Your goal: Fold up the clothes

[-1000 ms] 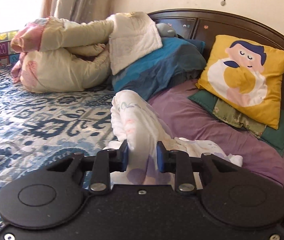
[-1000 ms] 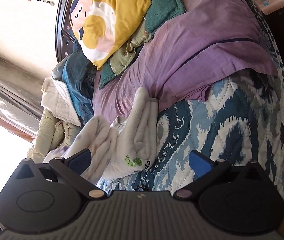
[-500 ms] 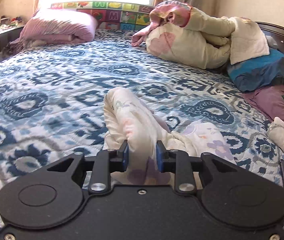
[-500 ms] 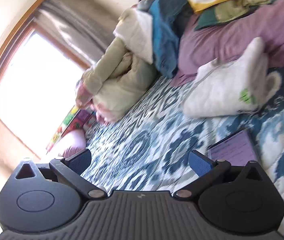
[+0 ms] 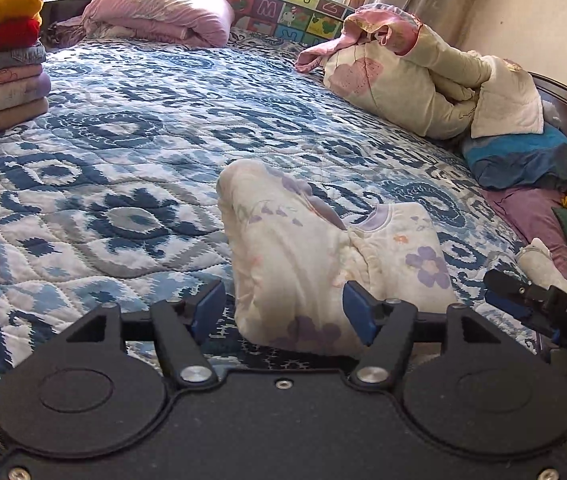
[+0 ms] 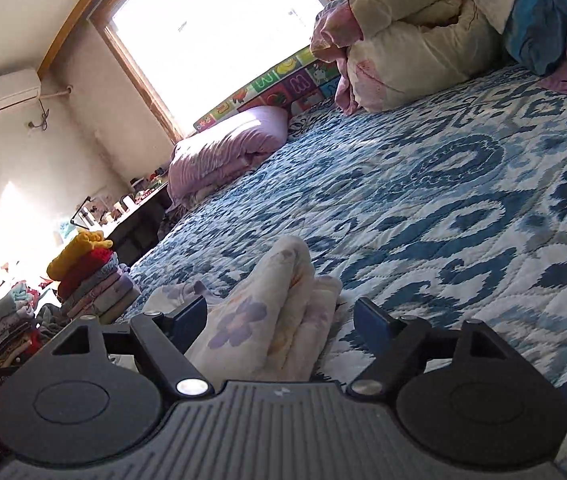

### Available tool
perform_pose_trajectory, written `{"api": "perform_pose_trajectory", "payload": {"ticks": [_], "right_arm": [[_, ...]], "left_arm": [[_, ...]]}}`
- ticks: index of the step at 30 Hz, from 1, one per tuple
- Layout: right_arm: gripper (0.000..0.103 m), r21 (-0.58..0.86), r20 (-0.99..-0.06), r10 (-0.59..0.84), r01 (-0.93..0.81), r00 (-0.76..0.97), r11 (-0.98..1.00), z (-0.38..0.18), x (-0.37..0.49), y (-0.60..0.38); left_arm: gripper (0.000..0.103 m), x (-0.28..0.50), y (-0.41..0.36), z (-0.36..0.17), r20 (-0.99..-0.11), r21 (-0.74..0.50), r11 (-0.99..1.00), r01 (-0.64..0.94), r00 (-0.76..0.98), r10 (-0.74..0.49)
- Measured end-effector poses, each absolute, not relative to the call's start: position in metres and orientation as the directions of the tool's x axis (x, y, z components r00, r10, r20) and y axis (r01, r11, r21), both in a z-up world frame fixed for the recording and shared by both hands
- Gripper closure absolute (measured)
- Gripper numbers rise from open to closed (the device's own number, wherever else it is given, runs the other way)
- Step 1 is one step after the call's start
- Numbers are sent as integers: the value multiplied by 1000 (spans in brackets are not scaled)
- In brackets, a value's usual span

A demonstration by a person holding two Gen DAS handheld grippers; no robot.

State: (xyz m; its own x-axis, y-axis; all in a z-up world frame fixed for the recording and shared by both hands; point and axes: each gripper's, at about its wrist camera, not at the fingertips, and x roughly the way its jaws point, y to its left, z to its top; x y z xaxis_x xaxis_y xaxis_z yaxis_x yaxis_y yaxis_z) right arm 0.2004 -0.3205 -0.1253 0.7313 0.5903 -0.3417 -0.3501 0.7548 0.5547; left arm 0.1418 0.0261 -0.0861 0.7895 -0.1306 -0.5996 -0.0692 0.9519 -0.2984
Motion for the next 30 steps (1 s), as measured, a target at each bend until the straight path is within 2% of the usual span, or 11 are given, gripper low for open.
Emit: {"api": "perform_pose_trajectory", "payload": {"ticks": [4, 12, 13, 14, 16, 17, 20, 28, 30], "right_arm": [[30, 527, -372, 604, -376, 704, 762, -130, 198, -302], [32, 537, -364, 630, -399, 686, 744, -141, 220, -283], [36, 540, -362, 640, -407, 678, 737, -142, 222, -280], [46, 550, -357, 659, -421, 662, 721, -143, 224, -276], [54, 555, -352, 686, -448, 637, 701, -145, 223, -269], [54, 542, -352, 690, -463, 633, 701, -144, 220, -265], [60, 532, -320, 707, -498, 630, 685, -138, 204, -264], [60, 651, -213, 738, -470, 641, 596, -129, 151, -285], [54, 682, -205, 750, -458, 629, 571, -130, 138, -289]], "left_arm": [[37, 155, 28, -97, -597, -335, 941, -57, 785, -165], [38, 175, 38, -107, -531, -439, 899, -2, 807, -257], [39, 176, 39, -108, -520, -449, 893, 11, 810, -272], [40, 177, 39, -109, -510, -460, 888, 24, 811, -286], [46, 176, 41, -108, -490, -480, 876, 53, 812, -318], [53, 174, 40, -104, -485, -488, 870, 64, 809, -332], [54, 156, 44, -100, -467, -509, 856, 90, 807, -362], [53, 103, 51, -92, -447, -518, 844, 141, 797, -407], [47, 89, 52, -89, -450, -504, 848, 162, 789, -418]]}}
